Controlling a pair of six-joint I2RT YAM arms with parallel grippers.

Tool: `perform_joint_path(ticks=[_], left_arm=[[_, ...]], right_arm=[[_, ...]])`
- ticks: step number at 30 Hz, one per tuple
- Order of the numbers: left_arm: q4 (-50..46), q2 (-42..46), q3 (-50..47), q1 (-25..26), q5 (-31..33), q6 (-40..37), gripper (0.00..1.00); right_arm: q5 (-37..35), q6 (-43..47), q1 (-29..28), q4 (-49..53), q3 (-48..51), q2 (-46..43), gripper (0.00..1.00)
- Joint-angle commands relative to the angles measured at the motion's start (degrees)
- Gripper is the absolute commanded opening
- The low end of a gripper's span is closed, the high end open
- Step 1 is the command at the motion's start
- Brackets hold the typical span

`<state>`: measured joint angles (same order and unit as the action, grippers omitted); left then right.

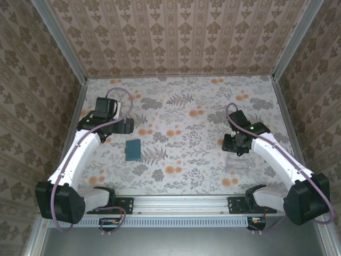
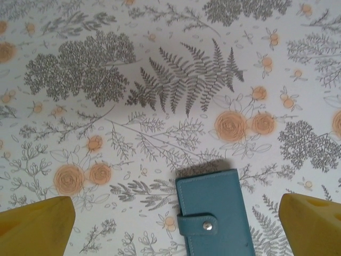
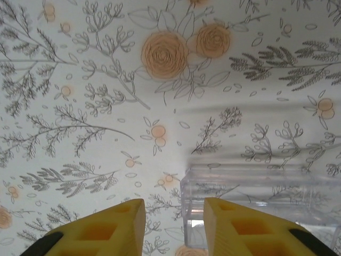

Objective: Take the credit cards out of the card holder

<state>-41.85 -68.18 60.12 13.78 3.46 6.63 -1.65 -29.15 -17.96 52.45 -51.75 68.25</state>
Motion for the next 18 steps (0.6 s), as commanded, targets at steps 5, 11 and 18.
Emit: perform_joint_path(ticks=[5, 11, 18], left_arm=[[-1.30, 1.47, -0.57, -1.60, -1.77, -1.98, 1.00], [-0.46, 2.21, -0.78, -4.07, -3.82, -1.37, 1.00], [0.45, 2.79, -1.17, -6.29, -6.25, -0.87, 1.00]], right_arm=[[-4.06, -3.02, -1.25, 1.09, 3.01, 1.63, 0.29], [-3.71, -2.50, -1.82, -0.98, 4.21, 3.52, 0.25], [-2.75, -2.10, -2.10, -3.28, 5.25, 5.88, 0.21]])
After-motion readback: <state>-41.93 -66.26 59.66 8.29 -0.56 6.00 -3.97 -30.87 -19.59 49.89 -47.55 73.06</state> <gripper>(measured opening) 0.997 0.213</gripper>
